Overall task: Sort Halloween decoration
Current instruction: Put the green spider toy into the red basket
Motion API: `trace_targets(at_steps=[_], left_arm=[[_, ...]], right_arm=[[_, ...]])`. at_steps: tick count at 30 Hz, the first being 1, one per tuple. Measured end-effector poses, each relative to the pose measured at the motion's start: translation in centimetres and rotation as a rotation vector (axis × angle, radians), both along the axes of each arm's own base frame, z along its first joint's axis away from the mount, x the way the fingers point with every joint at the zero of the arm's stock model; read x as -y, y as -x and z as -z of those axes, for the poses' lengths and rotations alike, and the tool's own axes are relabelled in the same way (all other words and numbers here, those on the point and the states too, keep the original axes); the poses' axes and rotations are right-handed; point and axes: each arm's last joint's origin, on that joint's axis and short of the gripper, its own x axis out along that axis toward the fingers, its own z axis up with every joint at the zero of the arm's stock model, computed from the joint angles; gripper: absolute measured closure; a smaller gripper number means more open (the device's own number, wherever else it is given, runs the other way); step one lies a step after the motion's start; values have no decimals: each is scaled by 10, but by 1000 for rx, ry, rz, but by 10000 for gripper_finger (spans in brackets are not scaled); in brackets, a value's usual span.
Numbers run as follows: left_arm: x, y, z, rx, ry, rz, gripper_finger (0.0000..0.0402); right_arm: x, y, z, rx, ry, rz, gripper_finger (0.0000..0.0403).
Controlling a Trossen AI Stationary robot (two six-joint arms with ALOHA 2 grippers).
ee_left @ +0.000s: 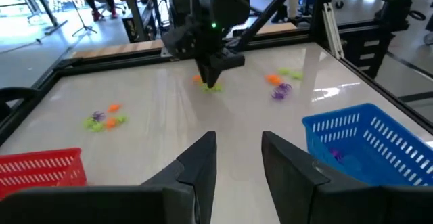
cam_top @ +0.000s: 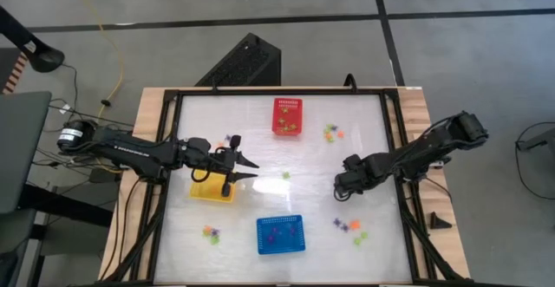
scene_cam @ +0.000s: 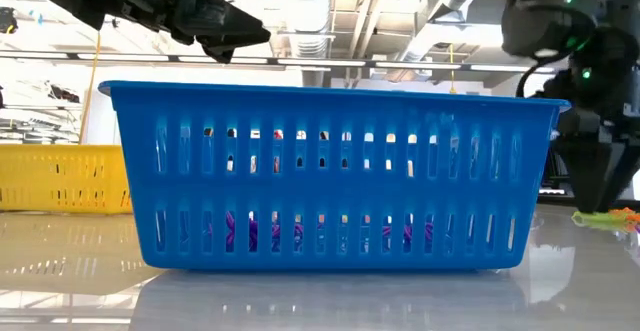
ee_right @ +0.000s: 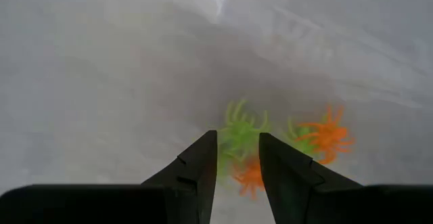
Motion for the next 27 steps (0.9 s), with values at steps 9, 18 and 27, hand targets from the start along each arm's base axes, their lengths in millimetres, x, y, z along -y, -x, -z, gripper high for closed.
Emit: trace_targets(at_steps=[9, 18, 27], left_arm=[[0, 0, 0, -3, 0, -3, 294], [0, 0, 1, -8, 0, -3, 294], [0, 0, 1, -14, 0, -3, 294]], right_arm=[[-3, -8, 14, -53, -31, -30, 273], [2, -18, 1, -8, -22, -86, 366], [8, -43, -28, 109, 41, -182, 370]])
